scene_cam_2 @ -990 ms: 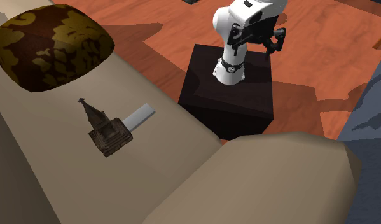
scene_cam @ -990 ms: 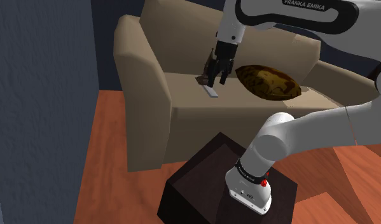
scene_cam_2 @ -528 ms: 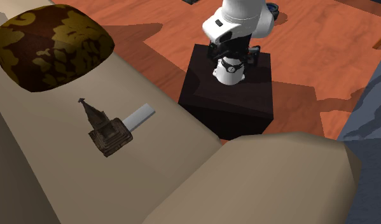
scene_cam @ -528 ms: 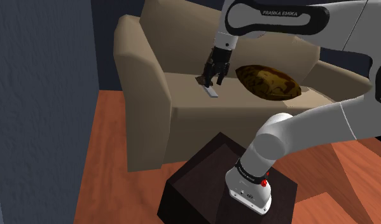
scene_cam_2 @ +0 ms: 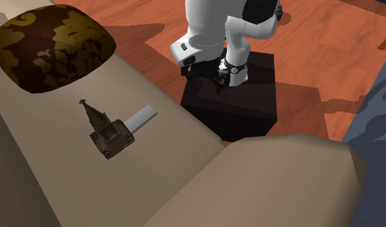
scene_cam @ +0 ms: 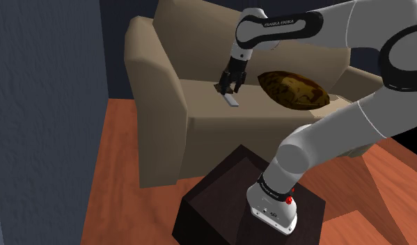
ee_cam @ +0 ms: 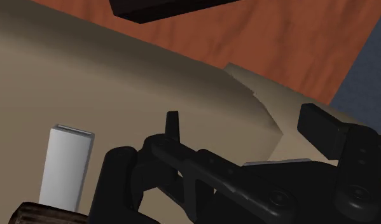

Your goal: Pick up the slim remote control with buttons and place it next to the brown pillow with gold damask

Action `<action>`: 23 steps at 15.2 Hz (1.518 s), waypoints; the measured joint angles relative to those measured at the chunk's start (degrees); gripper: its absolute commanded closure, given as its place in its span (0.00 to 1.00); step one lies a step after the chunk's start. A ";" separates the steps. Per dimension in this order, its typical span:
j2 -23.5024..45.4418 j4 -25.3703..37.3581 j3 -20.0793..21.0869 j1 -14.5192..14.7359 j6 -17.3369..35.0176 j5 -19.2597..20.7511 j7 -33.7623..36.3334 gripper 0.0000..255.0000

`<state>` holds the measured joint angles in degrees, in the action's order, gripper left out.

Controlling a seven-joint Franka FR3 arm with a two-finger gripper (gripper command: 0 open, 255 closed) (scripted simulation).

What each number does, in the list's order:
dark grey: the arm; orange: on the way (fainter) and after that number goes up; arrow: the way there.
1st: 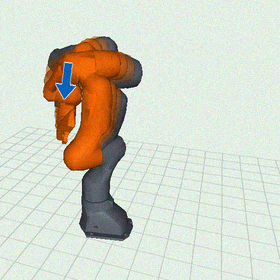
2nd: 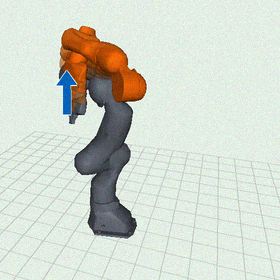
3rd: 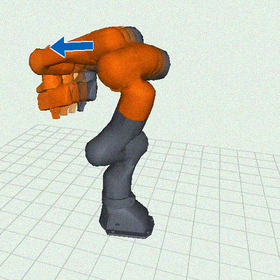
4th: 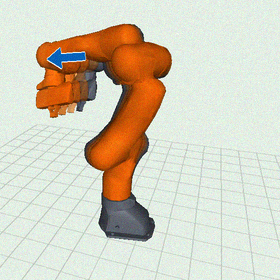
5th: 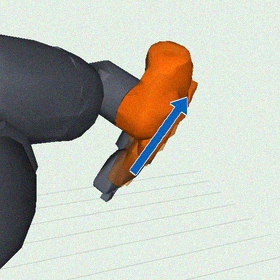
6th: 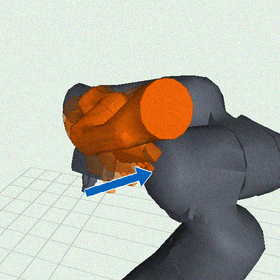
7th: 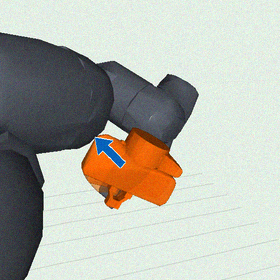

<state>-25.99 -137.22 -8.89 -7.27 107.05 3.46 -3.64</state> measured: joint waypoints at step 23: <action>40.73 26.93 -11.35 -9.67 18.84 -7.18 -13.86 0.00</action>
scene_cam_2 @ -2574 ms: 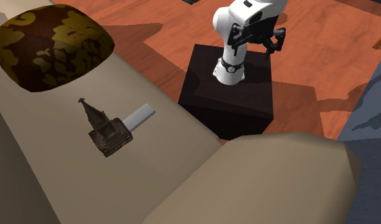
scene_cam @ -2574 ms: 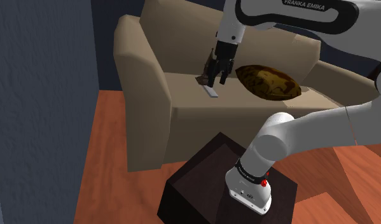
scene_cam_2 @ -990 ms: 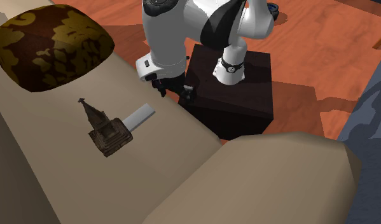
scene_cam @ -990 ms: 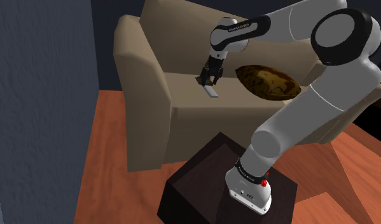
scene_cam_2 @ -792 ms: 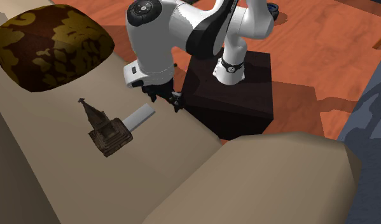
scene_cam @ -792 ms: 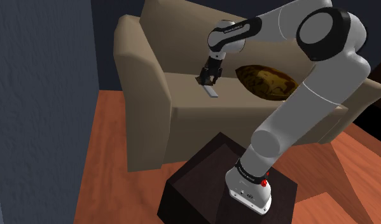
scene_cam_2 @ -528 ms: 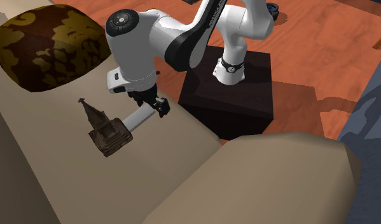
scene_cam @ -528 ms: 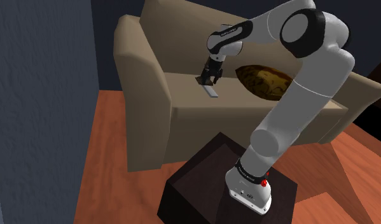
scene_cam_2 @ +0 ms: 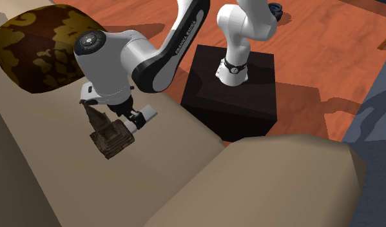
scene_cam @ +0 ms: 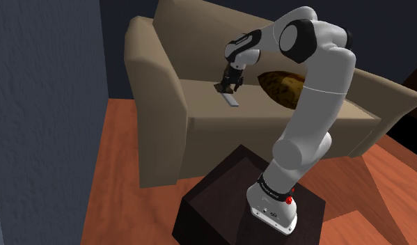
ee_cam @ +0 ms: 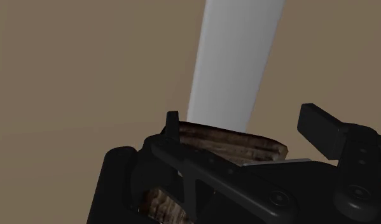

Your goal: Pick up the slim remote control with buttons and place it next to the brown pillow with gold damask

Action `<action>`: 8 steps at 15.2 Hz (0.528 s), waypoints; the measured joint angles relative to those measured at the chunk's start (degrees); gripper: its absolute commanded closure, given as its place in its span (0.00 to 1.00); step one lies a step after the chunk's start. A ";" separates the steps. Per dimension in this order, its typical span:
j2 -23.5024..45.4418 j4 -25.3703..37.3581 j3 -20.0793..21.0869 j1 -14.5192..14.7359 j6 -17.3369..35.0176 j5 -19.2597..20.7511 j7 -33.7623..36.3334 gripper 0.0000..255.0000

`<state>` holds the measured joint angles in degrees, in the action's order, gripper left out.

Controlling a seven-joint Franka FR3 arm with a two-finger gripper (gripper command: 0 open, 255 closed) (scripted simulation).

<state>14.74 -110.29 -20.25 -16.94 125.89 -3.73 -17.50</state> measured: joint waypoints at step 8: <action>3.52 -0.81 0.32 -0.89 4.29 -1.61 -1.26 0.00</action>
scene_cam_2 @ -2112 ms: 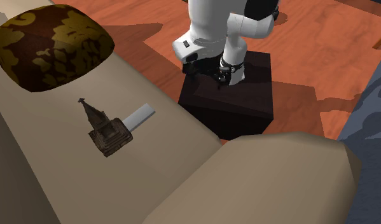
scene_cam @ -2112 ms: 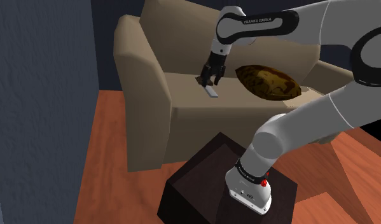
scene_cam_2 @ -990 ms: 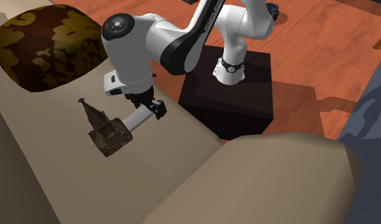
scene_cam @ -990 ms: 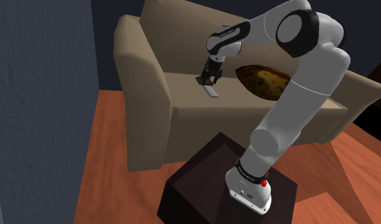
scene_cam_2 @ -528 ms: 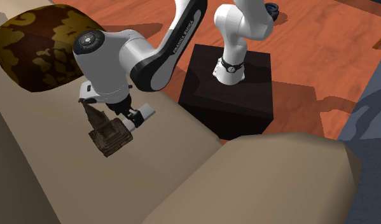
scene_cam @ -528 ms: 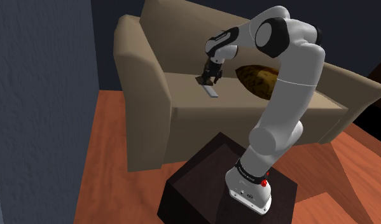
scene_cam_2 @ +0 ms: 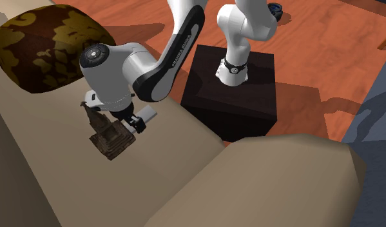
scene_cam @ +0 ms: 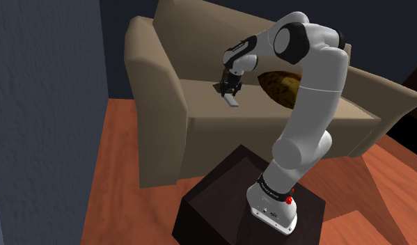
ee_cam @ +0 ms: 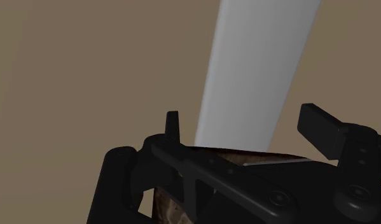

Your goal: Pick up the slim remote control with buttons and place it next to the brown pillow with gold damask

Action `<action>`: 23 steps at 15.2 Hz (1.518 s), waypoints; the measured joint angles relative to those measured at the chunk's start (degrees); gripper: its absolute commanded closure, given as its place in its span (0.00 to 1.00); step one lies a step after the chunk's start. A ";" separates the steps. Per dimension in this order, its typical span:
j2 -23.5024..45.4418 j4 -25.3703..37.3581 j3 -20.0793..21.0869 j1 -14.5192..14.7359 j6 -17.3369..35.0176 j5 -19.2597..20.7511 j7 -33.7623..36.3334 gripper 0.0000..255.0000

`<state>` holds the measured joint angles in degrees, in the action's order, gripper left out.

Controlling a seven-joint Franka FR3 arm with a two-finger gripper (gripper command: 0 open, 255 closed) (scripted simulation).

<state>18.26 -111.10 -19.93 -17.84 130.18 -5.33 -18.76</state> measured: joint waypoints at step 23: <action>-2.28 1.34 -0.43 0.33 -3.51 1.04 0.55 1.00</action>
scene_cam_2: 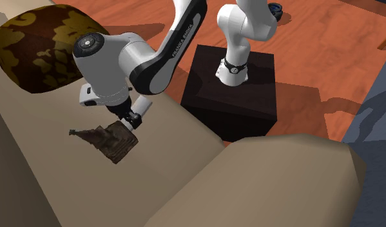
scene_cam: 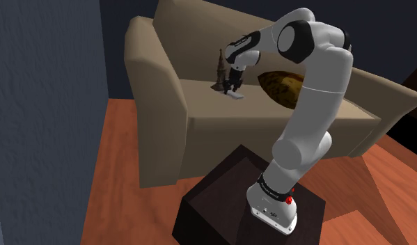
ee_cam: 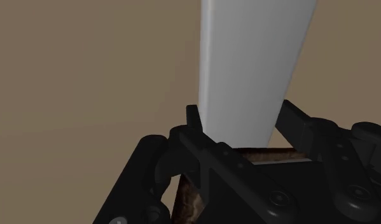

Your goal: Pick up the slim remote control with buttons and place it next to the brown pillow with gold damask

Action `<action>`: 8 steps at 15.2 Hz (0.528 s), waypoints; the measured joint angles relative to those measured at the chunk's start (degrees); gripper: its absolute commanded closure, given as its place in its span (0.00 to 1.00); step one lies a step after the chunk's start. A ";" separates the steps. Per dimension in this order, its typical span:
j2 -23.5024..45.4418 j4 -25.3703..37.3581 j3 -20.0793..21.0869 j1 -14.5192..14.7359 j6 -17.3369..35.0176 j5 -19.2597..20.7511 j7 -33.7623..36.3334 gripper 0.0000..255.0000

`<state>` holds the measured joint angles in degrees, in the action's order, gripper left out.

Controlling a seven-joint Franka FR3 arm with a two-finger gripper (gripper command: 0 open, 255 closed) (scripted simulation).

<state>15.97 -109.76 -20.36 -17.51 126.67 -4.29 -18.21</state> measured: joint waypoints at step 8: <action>-2.55 3.20 -0.36 0.35 -5.61 1.18 0.71 1.00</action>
<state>13.42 -106.56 -20.71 -17.15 121.07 -3.11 -17.49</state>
